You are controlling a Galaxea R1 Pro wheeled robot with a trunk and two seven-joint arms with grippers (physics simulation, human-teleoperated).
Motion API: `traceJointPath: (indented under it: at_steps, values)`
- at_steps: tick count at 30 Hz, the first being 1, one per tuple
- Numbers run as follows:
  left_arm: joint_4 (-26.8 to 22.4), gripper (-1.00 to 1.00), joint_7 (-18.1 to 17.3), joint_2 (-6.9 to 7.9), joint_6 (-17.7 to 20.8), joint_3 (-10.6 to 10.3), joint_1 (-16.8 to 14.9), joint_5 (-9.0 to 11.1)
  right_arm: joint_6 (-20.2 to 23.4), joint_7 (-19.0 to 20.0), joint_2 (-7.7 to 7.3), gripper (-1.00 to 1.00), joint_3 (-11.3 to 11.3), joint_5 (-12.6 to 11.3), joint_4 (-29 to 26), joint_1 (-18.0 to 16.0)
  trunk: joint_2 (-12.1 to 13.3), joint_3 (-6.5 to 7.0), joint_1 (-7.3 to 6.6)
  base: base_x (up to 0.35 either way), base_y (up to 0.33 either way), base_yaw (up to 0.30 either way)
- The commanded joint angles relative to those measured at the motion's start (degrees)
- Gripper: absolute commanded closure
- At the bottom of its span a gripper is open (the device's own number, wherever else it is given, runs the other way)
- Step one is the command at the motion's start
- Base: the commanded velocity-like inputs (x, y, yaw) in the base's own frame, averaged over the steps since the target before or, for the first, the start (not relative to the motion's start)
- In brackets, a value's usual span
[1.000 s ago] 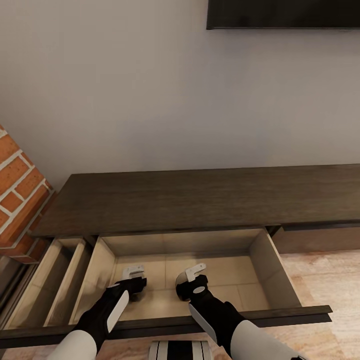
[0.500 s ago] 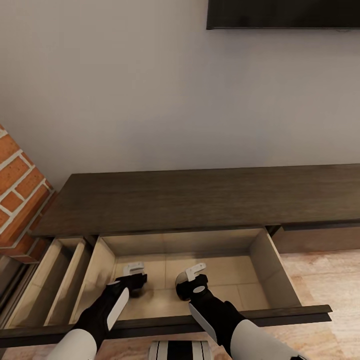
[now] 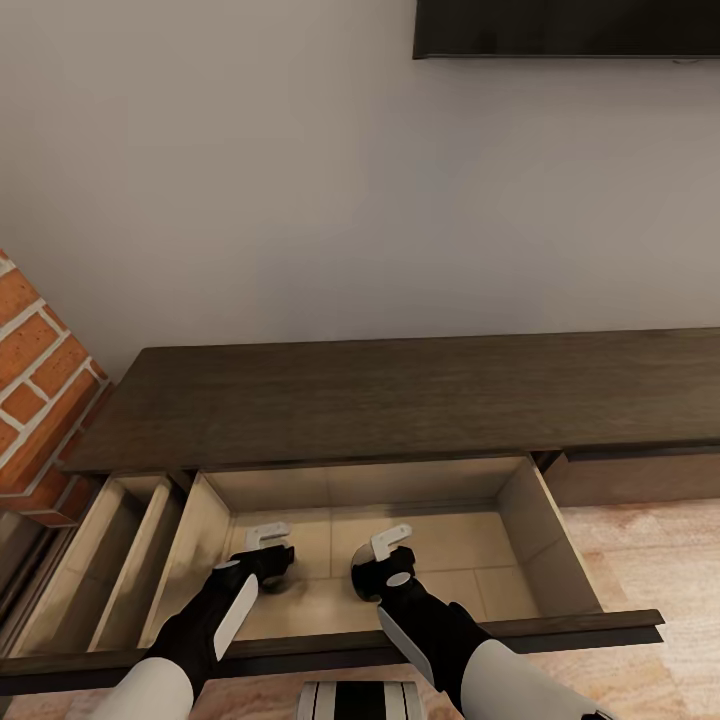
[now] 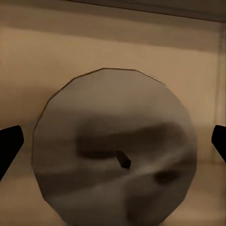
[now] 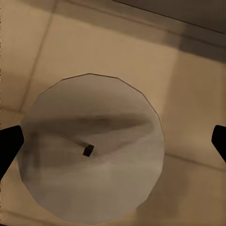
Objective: Place each of the two pumpkins and all three candles from the living room inside a cabinet in the living room (use any cabinet), then make sure every cabinet is closed, and position the cauldron so it is next to a table in the living room.
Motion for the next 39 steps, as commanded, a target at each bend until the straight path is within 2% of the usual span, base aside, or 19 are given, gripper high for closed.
traceJointPath:
  at_steps: [1, 5, 39]
  values:
    - [0.0, -1.00, 0.0, -0.02, 0.0, 0.0, 0.0, 0.0, 0.0, 0.0, 0.01, -1.00, 0.0, 0.0, 1.8, 0.2, 0.0, -0.01, 0.01, 0.000, 0.000, 0.000]
    - [0.0, -1.00, 0.0, 0.00, 0.0, 0.0, 0.0, 0.0, 0.0, 0.1, 0.01, -1.00, 0.0, 0.0, 1.8, 0.2, 0.0, -0.01, 0.01, 0.000, 0.000, 0.000]
    - [0.1, -1.00, 0.0, -0.10, 0.0, -0.1, 0.0, -0.2, -0.1, 0.2, 0.01, -1.00, 0.0, 0.0, 1.7, 0.3, 13.6, 6.09, -7.46, 0.000, 0.000, 0.000]
